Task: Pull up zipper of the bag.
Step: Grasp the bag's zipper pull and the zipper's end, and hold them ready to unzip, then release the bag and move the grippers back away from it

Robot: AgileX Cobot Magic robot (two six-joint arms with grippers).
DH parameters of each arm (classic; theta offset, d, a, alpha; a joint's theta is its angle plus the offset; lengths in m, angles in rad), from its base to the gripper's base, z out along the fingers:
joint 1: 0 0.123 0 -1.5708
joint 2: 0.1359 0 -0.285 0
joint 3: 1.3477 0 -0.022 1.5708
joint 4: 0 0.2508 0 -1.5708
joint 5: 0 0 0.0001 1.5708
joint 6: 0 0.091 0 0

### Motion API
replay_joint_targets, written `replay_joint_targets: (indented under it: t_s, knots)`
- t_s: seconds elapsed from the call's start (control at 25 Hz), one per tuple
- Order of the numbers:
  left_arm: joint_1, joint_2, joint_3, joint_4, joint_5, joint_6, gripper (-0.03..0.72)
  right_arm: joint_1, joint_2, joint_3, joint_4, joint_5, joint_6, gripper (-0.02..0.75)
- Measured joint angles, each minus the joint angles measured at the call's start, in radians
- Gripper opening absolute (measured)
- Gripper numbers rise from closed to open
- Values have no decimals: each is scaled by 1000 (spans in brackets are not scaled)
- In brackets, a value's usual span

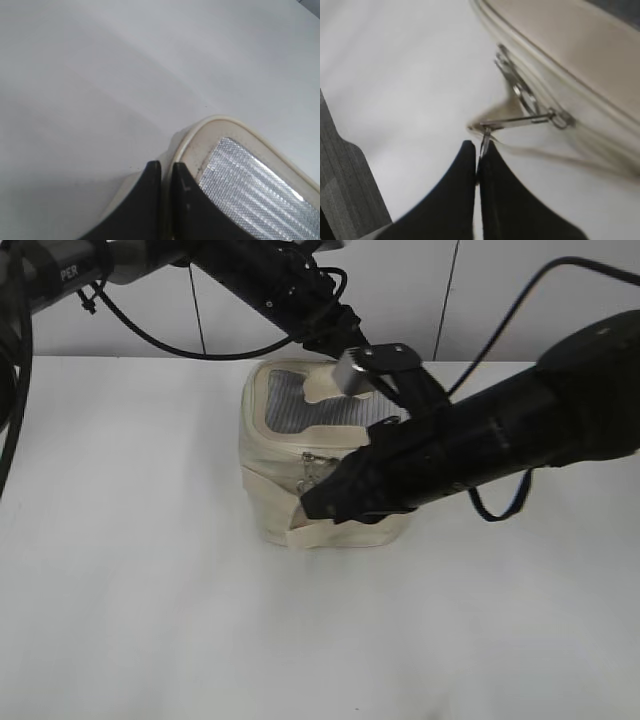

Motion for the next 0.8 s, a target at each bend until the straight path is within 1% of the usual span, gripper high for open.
replay_joint_targets:
  t_s: [0.08, 0.16, 0.2, 0.24, 0.28, 0.32, 0.36, 0.4, 0.44, 0.52, 0.6, 0.72, 0.8]
  knots:
    - [-8, 0, 0, 6, -2, -2, 24, 56, 38, -42, 14, -41, 35, 8]
    - [-10, 0, 0, 9, -6, -18, 25, 58, 58, -54, -2, -47, 119, 13]
    - [-11, 0, 0, 9, -6, -24, 43, 46, 61, -55, -42, -29, 170, 31]
    - [-11, 0, 0, 6, -11, -28, 75, 21, 61, -55, -91, 15, 225, 84]
    - [-10, 0, 0, 3, -14, -32, 133, -5, 59, -55, -142, 75, 271, 170]
    - [-6, 0, -1, 0, -13, -39, 202, -43, 56, -55, -181, 127, 322, 277]
    - [-2, -1, -1, 0, -8, -55, 255, -88, 47, -55, -225, 176, 370, 366]
    - [1, -5, -1, 2, -3, -72, 293, -137, 34, -55, -266, 210, 407, 447]
    - [5, -12, -1, 8, 1, -84, 302, -175, 21, -55, -301, 240, 447, 491]
    - [10, -39, 0, 27, 5, -101, 267, -255, -21, -55, -384, 275, 517, 508]
    - [10, -79, 0, 51, 18, -128, 226, -299, -74, -55, -457, 306, 575, 494]
    - [8, -154, 4, 90, 60, -163, 199, -325, -195, -33, -578, 329, 679, 480]
    - [5, -223, 38, 99, 66, -173, 164, -326, -297, -9, -670, 337, 754, 475]
